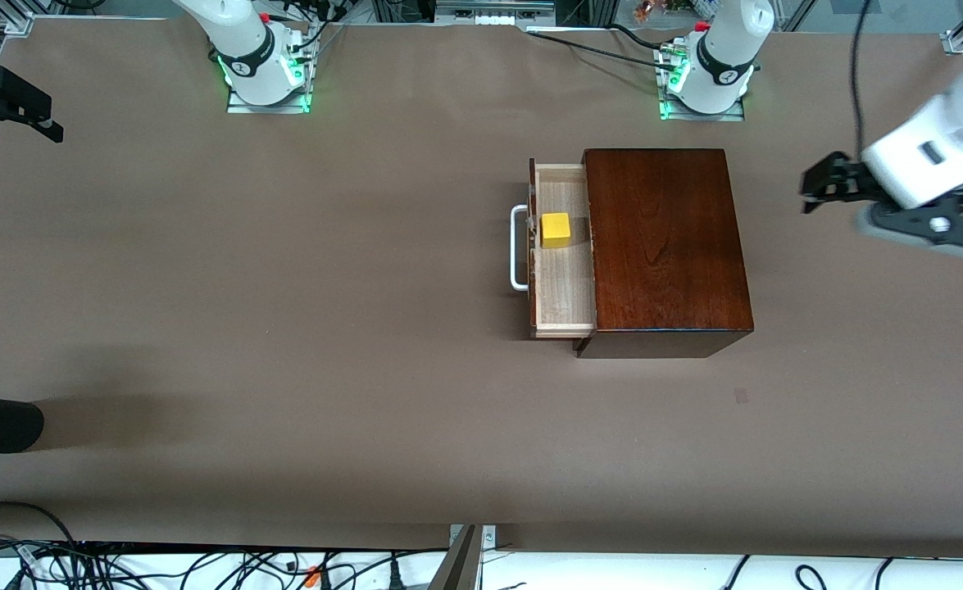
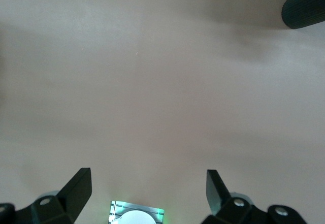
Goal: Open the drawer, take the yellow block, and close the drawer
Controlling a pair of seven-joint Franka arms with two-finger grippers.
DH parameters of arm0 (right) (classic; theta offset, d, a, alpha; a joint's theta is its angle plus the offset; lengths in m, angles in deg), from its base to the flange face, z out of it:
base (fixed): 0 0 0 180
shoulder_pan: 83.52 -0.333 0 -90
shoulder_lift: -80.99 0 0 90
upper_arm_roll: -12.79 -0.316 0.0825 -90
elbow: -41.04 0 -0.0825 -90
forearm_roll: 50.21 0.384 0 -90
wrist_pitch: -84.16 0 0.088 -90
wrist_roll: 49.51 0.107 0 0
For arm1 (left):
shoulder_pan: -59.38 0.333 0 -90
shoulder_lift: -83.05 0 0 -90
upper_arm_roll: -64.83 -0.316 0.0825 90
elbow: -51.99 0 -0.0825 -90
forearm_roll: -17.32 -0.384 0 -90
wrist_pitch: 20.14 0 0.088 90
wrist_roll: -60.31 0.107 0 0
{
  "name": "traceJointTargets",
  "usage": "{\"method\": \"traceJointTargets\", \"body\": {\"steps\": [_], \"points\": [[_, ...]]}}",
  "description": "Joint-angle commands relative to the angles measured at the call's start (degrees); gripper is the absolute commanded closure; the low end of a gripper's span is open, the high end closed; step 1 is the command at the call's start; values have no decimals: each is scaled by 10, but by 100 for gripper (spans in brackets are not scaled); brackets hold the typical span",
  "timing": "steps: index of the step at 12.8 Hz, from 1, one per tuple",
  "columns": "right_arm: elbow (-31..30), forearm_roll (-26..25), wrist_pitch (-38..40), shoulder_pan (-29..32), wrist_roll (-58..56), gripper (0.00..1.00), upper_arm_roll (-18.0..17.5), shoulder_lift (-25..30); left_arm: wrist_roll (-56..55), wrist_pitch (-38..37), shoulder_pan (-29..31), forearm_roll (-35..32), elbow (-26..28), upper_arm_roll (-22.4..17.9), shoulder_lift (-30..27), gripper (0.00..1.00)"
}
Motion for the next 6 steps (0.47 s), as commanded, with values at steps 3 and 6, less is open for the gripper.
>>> {"method": "traceJointTargets", "body": {"steps": [3,6], "points": [[2,9,8,4,-10,0,2,7,8,120,26,40,210,-8,-137,0],[2,8,7,4,-10,0,2,7,4,119,26,54,217,-28,-136,0]]}}
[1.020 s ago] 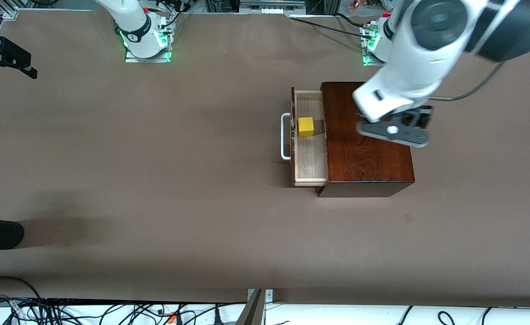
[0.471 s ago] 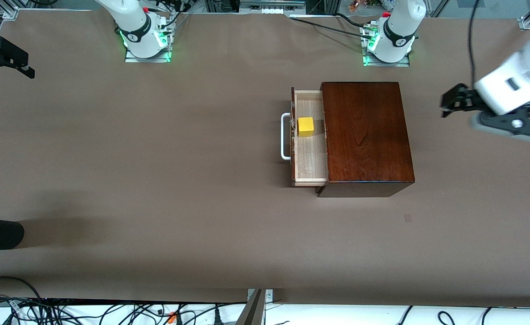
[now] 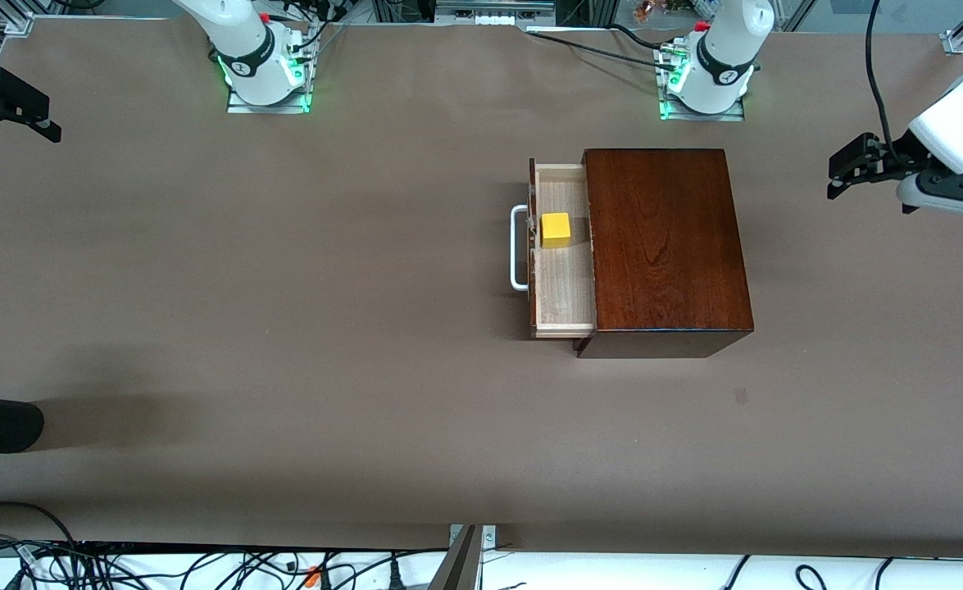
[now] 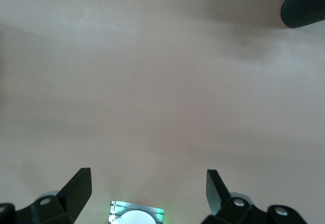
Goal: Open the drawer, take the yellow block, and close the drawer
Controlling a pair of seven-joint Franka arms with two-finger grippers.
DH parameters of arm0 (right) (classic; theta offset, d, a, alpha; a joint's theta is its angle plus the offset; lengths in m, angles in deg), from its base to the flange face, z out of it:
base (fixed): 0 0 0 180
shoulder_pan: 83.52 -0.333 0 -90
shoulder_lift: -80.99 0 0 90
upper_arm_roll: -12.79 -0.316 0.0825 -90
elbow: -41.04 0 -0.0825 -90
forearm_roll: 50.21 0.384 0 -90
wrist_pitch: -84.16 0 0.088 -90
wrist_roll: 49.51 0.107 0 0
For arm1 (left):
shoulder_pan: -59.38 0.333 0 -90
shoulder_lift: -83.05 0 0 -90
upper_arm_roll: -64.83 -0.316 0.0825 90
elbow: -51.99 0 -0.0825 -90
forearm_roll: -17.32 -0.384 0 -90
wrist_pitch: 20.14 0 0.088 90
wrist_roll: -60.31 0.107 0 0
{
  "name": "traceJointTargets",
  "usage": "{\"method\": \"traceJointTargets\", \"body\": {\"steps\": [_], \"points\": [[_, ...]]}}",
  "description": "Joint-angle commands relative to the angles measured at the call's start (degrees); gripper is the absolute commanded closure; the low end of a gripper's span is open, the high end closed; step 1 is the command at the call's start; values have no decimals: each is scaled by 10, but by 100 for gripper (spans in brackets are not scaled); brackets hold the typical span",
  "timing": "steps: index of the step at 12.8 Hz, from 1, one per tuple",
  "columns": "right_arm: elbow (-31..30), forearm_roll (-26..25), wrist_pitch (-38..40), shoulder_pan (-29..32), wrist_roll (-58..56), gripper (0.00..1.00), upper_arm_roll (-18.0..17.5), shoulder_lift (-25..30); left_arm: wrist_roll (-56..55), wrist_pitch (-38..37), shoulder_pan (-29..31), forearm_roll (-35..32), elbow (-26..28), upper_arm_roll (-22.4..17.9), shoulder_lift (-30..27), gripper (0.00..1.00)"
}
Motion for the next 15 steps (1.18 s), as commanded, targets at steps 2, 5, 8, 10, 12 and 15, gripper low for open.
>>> {"method": "traceJointTargets", "body": {"steps": [2,5,8,10,12,15], "points": [[2,8,5,4,-10,0,-2,7,0,0,4,11,12,-3,-8,0],[2,8,4,4,-10,0,-3,7,-30,-16,4,11,7,-3,-7,0],[2,8,2,4,-10,0,-3,7,-79,-28,4,11,-4,2,-1,0],[2,7,1,4,-10,0,-3,7,-82,-33,2,12,-14,3,10,0],[2,7,2,4,-10,0,-6,7,-84,-35,-1,17,-35,3,31,0],[2,5,5,4,-10,0,-9,8,-85,-35,-8,17,-52,8,51,0]]}}
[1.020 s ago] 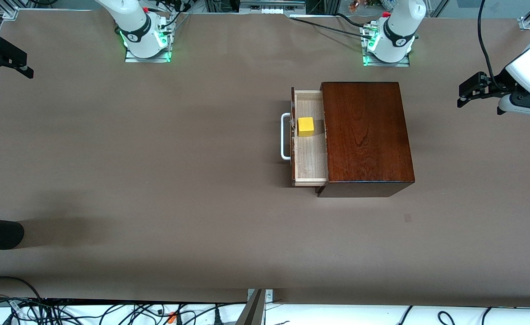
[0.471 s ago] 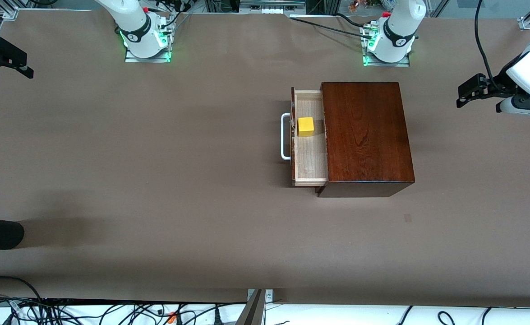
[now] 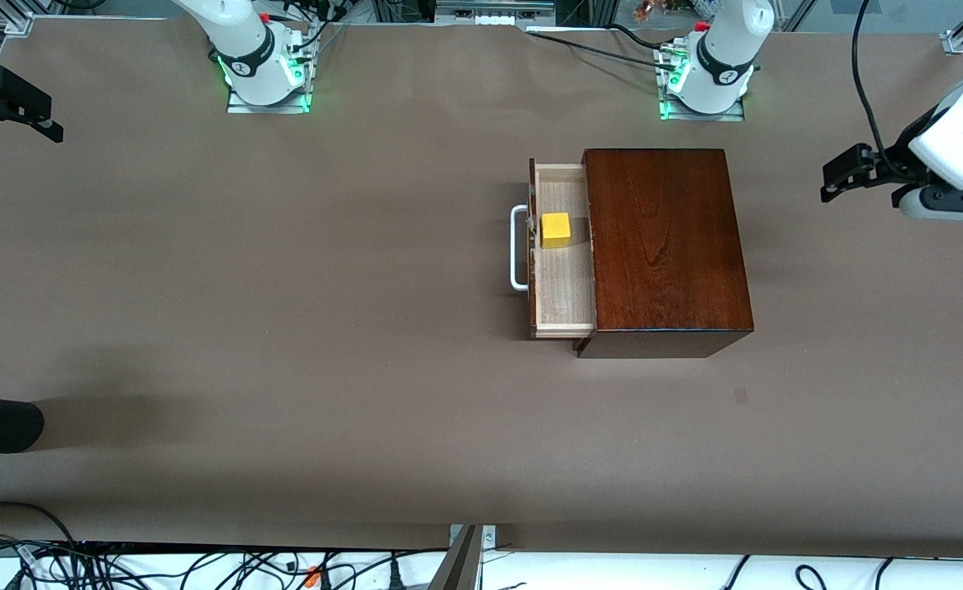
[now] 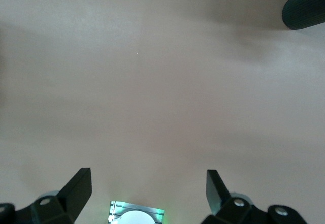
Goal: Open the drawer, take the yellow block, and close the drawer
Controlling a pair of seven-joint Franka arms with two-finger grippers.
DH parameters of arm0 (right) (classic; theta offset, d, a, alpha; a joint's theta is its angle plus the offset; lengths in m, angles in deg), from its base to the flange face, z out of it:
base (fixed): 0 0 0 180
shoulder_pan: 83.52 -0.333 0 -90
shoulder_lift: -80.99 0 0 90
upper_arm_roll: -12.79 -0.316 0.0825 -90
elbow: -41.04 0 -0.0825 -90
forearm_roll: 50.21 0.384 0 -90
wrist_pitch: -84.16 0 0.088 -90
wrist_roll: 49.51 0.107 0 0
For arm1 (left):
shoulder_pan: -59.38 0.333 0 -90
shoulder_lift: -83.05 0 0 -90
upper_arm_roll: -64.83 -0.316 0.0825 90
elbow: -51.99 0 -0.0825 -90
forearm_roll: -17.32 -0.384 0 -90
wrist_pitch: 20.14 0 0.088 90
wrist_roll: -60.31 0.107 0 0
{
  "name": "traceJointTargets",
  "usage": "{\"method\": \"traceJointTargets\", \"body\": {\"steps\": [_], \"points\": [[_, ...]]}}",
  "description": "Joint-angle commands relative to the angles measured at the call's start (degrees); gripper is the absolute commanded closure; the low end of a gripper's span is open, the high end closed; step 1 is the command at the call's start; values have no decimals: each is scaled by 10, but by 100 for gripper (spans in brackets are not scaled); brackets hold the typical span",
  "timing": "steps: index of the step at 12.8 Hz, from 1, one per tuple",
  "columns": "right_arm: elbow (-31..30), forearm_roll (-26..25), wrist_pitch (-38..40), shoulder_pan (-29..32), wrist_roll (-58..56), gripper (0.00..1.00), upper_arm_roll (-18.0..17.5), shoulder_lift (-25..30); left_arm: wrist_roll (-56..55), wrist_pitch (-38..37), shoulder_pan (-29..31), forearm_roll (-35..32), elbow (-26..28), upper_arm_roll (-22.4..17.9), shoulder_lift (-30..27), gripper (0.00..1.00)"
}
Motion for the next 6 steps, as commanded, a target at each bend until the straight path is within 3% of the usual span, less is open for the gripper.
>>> {"method": "traceJointTargets", "body": {"steps": [1,4,6], "points": [[1,4,7,4,-9,0,-3,8,-8,-18,-4,14,-34,5,23,0],[1,7,3,3,-9,0,-8,8,-7,-18,-5,14,-44,6,23,0],[1,9,-3,3,-8,0,-49,4,-7,-17,-5,14,-46,5,23,0]]}}
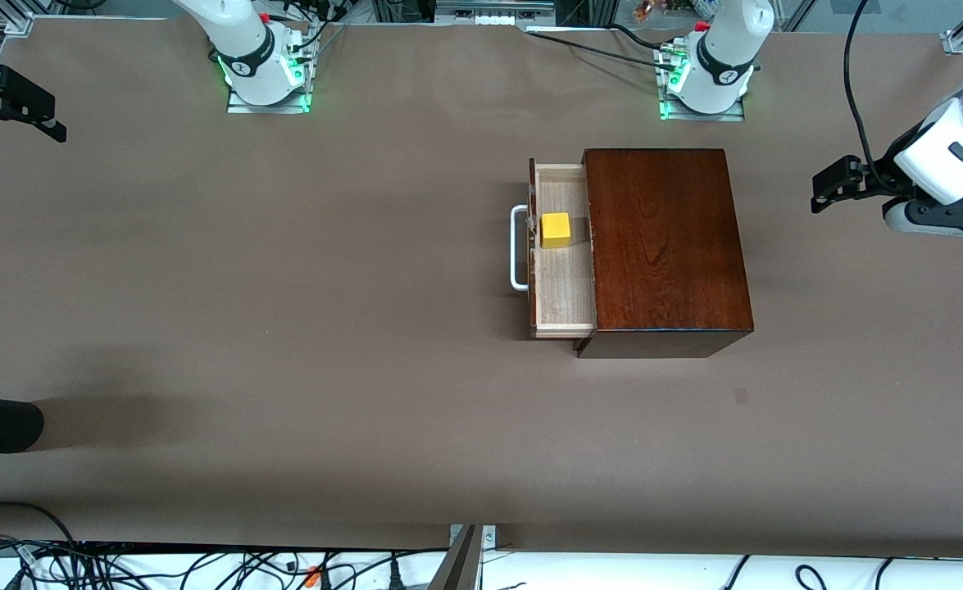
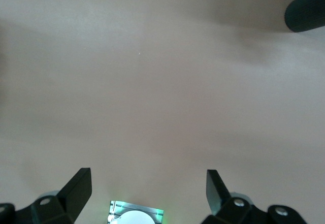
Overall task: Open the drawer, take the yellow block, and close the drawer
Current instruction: 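Move the right gripper above the yellow cube in the drawer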
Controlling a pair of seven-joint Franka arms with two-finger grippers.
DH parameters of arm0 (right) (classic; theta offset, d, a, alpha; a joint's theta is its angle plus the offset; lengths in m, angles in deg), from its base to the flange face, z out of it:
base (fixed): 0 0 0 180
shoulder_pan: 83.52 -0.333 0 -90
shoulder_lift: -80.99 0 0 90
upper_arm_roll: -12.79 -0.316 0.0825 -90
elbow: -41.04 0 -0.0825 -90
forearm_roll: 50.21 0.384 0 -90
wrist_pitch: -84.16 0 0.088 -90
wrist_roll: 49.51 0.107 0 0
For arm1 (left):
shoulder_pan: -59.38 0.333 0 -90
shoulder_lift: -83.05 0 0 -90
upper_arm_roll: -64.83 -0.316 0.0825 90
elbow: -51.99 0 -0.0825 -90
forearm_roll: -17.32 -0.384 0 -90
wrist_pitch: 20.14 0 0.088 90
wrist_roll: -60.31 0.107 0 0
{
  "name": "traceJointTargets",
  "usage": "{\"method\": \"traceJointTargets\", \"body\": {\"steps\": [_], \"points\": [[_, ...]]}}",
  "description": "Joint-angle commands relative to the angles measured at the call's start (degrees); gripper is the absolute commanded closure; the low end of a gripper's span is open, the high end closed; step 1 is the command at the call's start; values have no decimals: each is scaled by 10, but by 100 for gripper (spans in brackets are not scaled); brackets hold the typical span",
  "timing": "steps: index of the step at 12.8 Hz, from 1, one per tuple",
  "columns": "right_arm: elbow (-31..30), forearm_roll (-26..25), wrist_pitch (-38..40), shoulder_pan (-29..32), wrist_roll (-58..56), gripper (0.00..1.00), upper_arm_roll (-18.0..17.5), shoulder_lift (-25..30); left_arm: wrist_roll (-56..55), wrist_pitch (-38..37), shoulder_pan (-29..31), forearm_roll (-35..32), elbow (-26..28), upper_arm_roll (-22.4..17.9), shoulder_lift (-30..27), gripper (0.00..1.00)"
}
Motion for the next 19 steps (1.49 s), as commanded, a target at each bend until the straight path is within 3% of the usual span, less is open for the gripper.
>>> {"method": "traceJointTargets", "body": {"steps": [1,5,8,14,19], "points": [[2,6,-11,2,1,0,-68,1,-4,-14,-1,13,-20,-3,6,0],[2,4,-58,-27,5,0,-202,-36,-5,-12,0,12,-21,-4,7,0],[18,7,-102,-84,-7,0,-266,-112,-5,-13,-1,10,-20,-4,8,0],[220,-99,-152,-269,-104,0,-278,-340,-5,-13,-1,9,-20,-4,11,0],[233,-169,-222,-355,-134,0,-278,-397,-6,-13,-1,9,-20,-4,11,0]]}}
